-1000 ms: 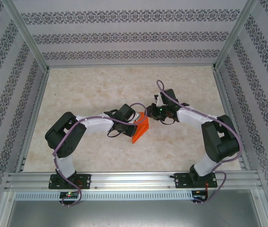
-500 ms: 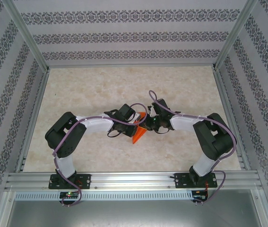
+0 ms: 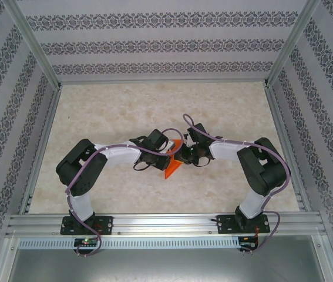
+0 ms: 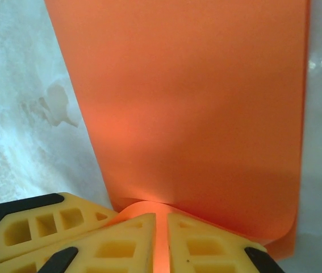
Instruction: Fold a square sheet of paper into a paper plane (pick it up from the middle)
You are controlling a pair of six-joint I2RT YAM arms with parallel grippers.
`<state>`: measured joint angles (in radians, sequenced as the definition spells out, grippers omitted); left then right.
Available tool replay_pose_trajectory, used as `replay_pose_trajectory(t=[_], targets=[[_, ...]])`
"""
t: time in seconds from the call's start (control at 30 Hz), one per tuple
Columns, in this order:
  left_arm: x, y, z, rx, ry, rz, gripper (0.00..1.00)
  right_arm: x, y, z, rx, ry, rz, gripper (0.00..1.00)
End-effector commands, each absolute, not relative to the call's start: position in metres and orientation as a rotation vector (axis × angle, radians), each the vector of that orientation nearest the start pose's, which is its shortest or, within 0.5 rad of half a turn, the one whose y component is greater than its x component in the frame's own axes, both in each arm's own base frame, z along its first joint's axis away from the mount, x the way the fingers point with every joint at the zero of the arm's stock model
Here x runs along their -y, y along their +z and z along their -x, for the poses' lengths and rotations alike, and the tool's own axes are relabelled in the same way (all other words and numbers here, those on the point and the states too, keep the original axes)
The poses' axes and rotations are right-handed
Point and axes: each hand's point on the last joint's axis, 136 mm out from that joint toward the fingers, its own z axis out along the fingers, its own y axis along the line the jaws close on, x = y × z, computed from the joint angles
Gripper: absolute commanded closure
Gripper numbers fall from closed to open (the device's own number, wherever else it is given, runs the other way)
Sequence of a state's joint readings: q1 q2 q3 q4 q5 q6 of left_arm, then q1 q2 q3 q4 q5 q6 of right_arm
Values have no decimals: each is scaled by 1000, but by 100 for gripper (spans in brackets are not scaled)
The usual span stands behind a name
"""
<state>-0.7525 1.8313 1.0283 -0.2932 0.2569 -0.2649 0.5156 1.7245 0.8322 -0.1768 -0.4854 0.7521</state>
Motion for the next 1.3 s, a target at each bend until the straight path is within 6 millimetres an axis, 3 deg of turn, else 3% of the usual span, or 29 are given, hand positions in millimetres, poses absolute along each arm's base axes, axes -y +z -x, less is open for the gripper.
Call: replay_pose_trajectory(t=[0.0, 0.4, 0.47, 0.63, 0.83, 1.0, 1.27], targets=[[311, 17, -270, -2694, -640, -789, 93, -249, 16, -279, -2871, 942, -123, 86], [307, 13, -268, -2718, -616, -795, 93, -225, -21, -259, -2943, 790, -167, 87], [306, 13, -268, -2719, -614, -795, 93, -229, -13, -262, -2906, 832, -167, 87], [307, 13, -268, -2719, -614, -803, 93, -241, 30, -283, -2736, 1006, -167, 87], [308, 13, -268, -2720, -618, -805, 93, -244, 49, -304, -2650, 1095, -201, 86], [308, 14, -268, -2719, -619, -805, 93, -240, 31, -303, -2710, 1039, -219, 86], [307, 16, -268, -2722, -613, -807, 93, -203, -18, -278, -2887, 705, -254, 87]])
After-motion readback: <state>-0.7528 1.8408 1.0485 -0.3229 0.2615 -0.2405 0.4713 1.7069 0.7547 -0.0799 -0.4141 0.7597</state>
